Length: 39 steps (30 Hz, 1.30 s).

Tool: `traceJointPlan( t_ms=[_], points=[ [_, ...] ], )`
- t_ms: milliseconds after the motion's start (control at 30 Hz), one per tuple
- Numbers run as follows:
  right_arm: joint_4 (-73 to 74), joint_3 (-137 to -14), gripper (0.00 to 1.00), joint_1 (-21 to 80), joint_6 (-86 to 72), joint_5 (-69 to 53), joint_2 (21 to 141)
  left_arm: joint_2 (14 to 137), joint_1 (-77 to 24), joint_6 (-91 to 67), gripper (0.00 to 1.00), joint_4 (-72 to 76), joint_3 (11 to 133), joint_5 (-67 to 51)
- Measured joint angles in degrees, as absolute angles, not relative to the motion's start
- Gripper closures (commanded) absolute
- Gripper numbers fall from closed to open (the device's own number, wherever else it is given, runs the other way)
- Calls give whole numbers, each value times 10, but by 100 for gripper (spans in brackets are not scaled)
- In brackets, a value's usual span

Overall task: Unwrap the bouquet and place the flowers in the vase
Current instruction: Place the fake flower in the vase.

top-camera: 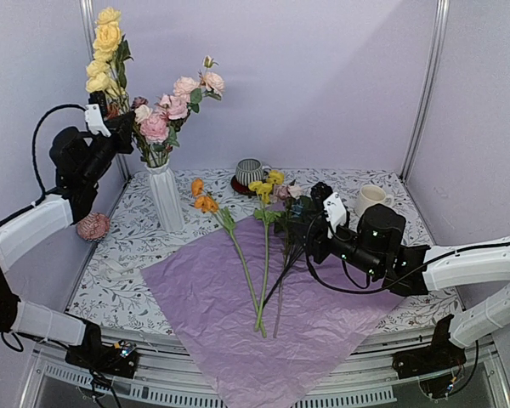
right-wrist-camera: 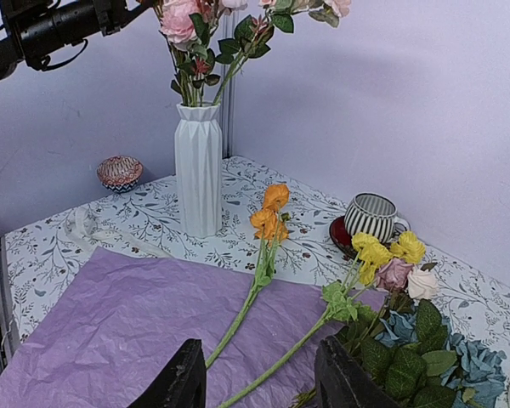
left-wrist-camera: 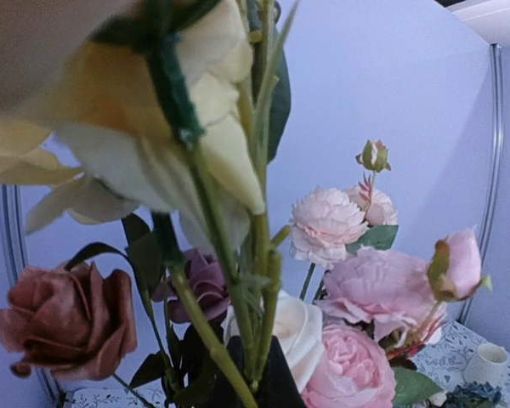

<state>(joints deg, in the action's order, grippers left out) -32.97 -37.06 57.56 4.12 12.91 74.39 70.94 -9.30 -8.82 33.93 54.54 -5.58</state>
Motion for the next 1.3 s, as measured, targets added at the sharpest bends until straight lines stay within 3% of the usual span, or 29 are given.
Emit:
traceJointPlan(
  t_ms=[400,900,1300],
  points=[
    [-331,-371,54,576,41,129,749,728,-93,-92,100,370,490,-42],
    [-334,-370,54,575,41,128,749,745,-93,-146,100,362,496,32],
    [-335,-370,54,575,41,128,749,784,-98,-188,98,380,489,23]
  ],
)
